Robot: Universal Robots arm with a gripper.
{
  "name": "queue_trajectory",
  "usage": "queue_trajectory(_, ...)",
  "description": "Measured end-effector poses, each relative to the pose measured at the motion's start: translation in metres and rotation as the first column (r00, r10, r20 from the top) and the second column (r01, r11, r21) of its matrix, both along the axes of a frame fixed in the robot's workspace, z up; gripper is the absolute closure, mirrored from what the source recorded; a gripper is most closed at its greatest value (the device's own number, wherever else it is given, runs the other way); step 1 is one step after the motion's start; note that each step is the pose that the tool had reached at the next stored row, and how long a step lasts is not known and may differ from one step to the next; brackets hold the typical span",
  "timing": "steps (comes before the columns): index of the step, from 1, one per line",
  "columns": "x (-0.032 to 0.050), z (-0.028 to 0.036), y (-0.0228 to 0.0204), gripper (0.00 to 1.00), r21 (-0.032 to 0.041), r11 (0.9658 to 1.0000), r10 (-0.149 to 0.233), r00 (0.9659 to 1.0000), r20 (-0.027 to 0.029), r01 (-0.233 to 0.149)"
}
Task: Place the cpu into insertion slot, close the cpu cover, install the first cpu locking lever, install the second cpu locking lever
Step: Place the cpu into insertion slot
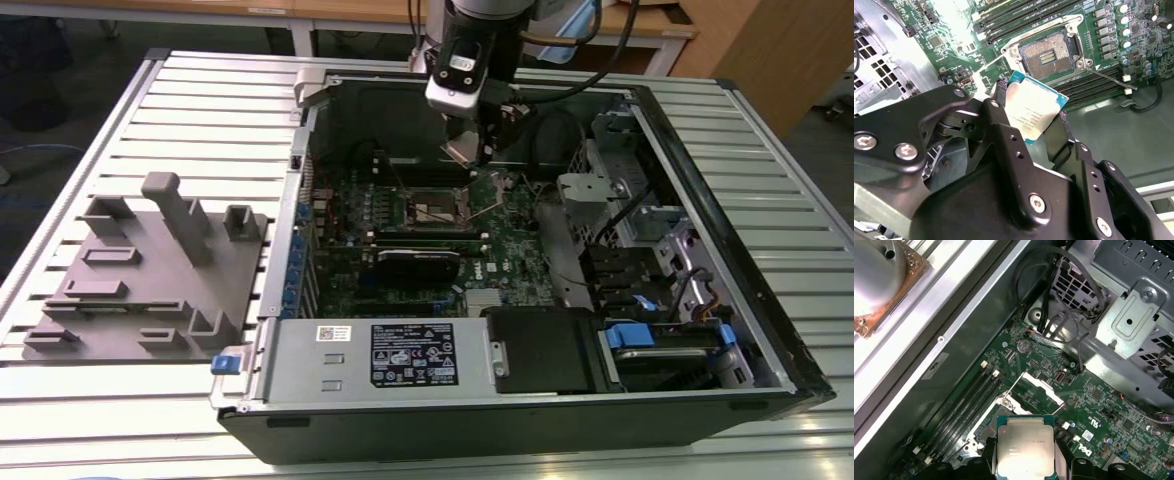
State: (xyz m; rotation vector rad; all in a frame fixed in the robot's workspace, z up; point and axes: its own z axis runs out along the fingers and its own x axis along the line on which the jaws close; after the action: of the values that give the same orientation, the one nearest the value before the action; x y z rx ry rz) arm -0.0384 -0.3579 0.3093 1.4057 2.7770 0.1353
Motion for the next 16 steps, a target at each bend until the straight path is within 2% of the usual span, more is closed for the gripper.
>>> queue_trajectory(16, 0.0, -0.0001, 0.0, 0.46, 0.0, 0.9993, -0.038, 0.9993, 0.0, 0.038)
